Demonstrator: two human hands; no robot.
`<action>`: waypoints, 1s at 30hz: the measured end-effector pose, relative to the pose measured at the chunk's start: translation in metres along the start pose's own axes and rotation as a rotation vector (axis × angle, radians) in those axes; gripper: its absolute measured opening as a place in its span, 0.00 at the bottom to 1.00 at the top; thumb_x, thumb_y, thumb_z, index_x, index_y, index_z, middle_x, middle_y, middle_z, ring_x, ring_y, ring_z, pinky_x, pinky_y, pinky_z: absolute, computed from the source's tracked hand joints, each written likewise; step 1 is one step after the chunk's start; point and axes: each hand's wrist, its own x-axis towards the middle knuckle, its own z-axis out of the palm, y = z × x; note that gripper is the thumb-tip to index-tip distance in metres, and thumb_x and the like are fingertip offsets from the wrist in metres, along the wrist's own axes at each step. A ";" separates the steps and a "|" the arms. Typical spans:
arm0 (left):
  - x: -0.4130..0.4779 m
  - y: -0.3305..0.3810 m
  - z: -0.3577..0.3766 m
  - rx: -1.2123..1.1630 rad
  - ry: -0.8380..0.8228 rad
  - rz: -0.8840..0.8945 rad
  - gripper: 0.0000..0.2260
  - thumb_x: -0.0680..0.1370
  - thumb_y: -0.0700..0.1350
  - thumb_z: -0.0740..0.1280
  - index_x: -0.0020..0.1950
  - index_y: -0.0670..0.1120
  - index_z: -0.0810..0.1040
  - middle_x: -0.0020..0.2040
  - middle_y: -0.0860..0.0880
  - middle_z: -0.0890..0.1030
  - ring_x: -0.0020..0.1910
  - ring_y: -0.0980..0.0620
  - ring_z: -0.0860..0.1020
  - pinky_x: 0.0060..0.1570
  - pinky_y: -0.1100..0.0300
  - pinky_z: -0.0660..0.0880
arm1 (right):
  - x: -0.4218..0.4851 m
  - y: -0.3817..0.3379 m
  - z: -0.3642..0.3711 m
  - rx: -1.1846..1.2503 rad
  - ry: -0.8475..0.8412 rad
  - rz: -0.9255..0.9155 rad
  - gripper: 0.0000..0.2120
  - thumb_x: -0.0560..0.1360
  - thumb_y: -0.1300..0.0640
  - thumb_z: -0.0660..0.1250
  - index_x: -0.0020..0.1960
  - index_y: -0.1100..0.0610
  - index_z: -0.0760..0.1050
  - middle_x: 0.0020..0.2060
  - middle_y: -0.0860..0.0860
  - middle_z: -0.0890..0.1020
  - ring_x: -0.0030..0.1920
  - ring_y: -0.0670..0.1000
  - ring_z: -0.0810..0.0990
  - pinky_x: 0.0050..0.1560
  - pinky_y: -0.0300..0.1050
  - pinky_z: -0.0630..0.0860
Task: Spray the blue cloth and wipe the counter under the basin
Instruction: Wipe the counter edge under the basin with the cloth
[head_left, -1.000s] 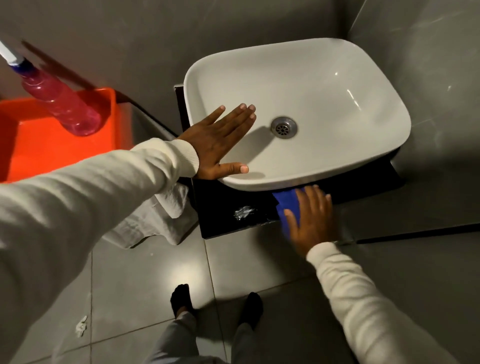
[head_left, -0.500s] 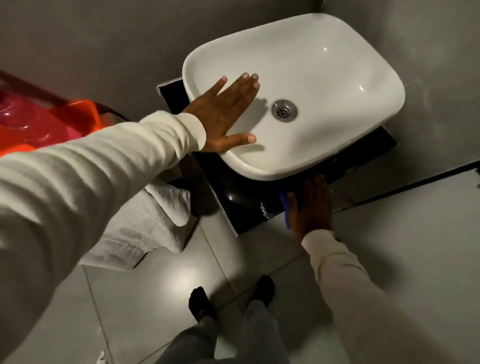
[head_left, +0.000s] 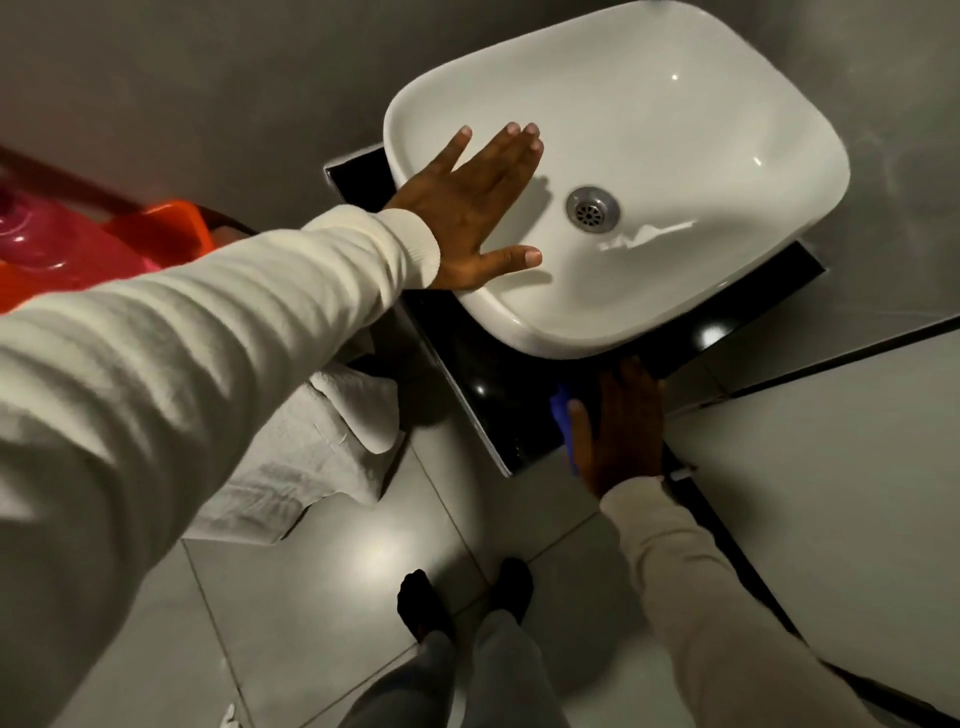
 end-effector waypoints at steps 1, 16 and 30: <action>0.001 0.000 0.000 -0.004 0.006 -0.004 0.43 0.72 0.71 0.39 0.77 0.41 0.40 0.80 0.43 0.45 0.79 0.46 0.44 0.76 0.42 0.46 | 0.009 -0.003 0.001 0.013 0.024 0.100 0.27 0.77 0.47 0.56 0.68 0.65 0.71 0.70 0.64 0.71 0.72 0.66 0.66 0.73 0.68 0.61; -0.014 0.015 -0.030 -0.003 0.096 -0.252 0.39 0.75 0.66 0.43 0.77 0.41 0.41 0.80 0.43 0.46 0.79 0.46 0.44 0.75 0.39 0.43 | 0.001 -0.119 0.016 -0.064 -0.136 -0.354 0.23 0.77 0.47 0.58 0.71 0.52 0.67 0.74 0.55 0.68 0.75 0.60 0.63 0.75 0.62 0.59; -0.137 0.192 0.079 -1.738 0.106 -1.350 0.11 0.73 0.45 0.71 0.53 0.42 0.77 0.43 0.42 0.82 0.30 0.51 0.82 0.30 0.55 0.81 | -0.067 -0.026 -0.019 0.624 -0.139 -0.143 0.20 0.74 0.53 0.66 0.65 0.57 0.73 0.71 0.54 0.71 0.73 0.55 0.66 0.74 0.49 0.63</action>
